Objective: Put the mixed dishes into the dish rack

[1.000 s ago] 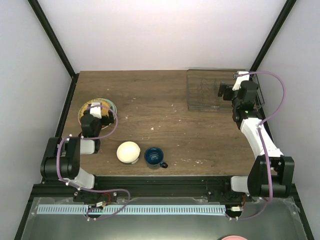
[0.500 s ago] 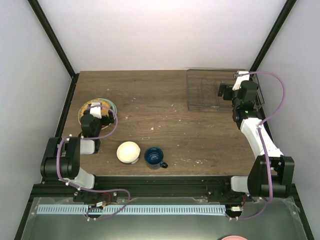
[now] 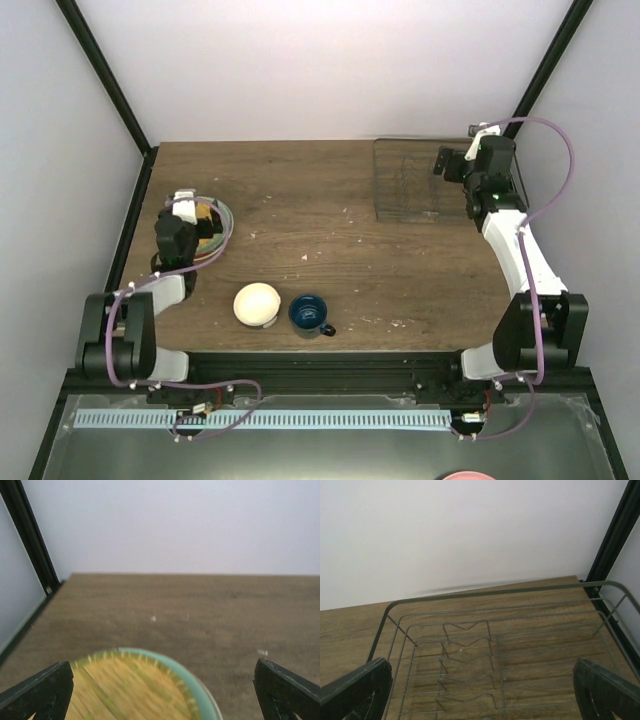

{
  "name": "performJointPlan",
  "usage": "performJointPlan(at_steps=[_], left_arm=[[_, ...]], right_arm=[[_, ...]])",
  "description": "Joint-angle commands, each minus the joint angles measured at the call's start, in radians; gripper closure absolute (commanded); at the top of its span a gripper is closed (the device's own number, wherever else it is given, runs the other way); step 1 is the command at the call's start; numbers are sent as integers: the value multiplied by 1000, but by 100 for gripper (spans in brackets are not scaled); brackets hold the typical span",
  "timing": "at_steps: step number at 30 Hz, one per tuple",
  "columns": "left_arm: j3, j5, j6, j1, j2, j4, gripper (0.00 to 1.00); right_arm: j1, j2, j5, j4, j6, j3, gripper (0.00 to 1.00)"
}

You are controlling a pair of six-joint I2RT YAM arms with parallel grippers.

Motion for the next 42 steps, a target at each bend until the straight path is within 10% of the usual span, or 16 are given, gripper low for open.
performJointPlan(at_steps=[1,17,42], left_arm=[[54,-67,52,-7,-126,-90,0],[635,-125,52,-10,-113,-851,0],[572,-109,25,-9,-95,-852,0]], right_arm=[[32,77,24,-146,49,131,0],[91,618,36,-755,132,774,0],[136,821,76,-811,134,795,0]])
